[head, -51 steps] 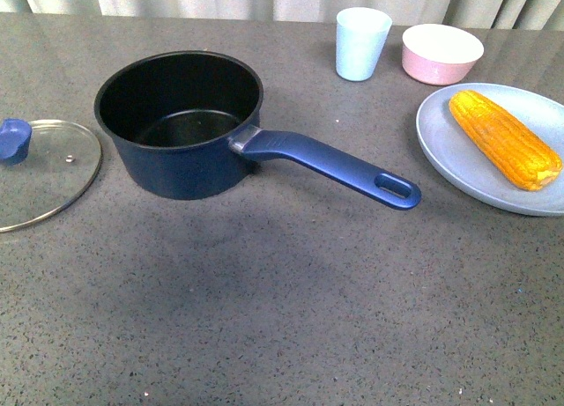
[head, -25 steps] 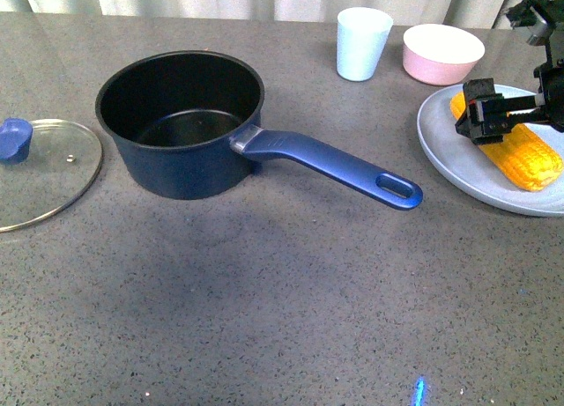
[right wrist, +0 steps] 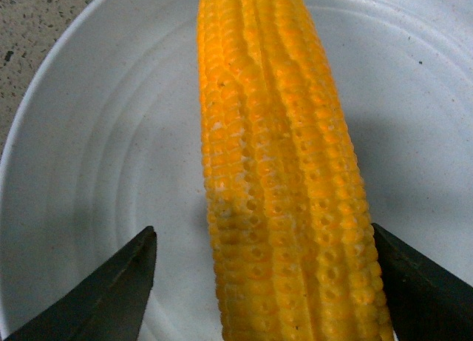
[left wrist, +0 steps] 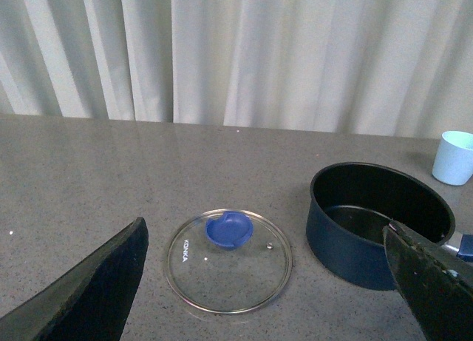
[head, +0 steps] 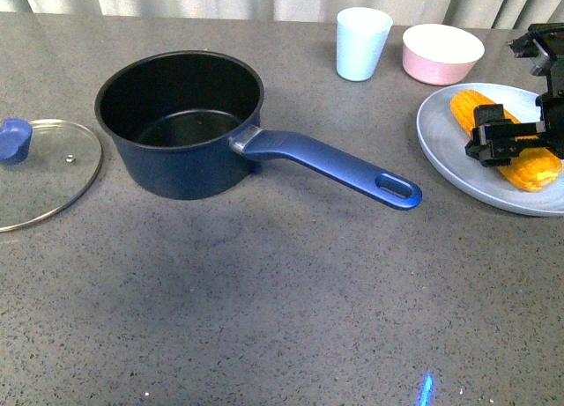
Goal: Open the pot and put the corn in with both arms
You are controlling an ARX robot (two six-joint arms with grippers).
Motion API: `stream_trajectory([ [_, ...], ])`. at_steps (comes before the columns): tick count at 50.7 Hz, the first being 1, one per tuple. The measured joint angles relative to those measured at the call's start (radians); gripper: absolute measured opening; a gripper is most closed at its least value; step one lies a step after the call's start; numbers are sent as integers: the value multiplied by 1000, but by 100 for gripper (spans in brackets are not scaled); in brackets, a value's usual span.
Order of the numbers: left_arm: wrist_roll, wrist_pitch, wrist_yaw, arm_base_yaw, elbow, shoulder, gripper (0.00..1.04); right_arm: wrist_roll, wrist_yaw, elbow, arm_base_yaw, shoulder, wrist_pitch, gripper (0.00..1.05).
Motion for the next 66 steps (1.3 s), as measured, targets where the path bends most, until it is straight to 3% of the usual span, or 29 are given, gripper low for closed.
stream_trajectory([
  [8, 0, 0, 0, 0, 0, 0, 96, 14, -9, -5, -14, 3, 5, 49],
  [18, 0, 0, 0, 0, 0, 0, 96, 19, -68, -16, -26, -33, -13, 31],
  [26, 0, 0, 0, 0, 0, 0, 96, 38, -124, -13, 14, -125, -32, 26],
  [36, 0, 0, 0, 0, 0, 0, 96, 91, -155, 163, 268, -198, -97, 23],
  [49, 0, 0, 0, 0, 0, 0, 96, 129, -100, 455, 487, 33, -227, 22],
  [66, 0, 0, 0, 0, 0, 0, 96, 149, -85, 662, 559, 180, -326, 21],
])
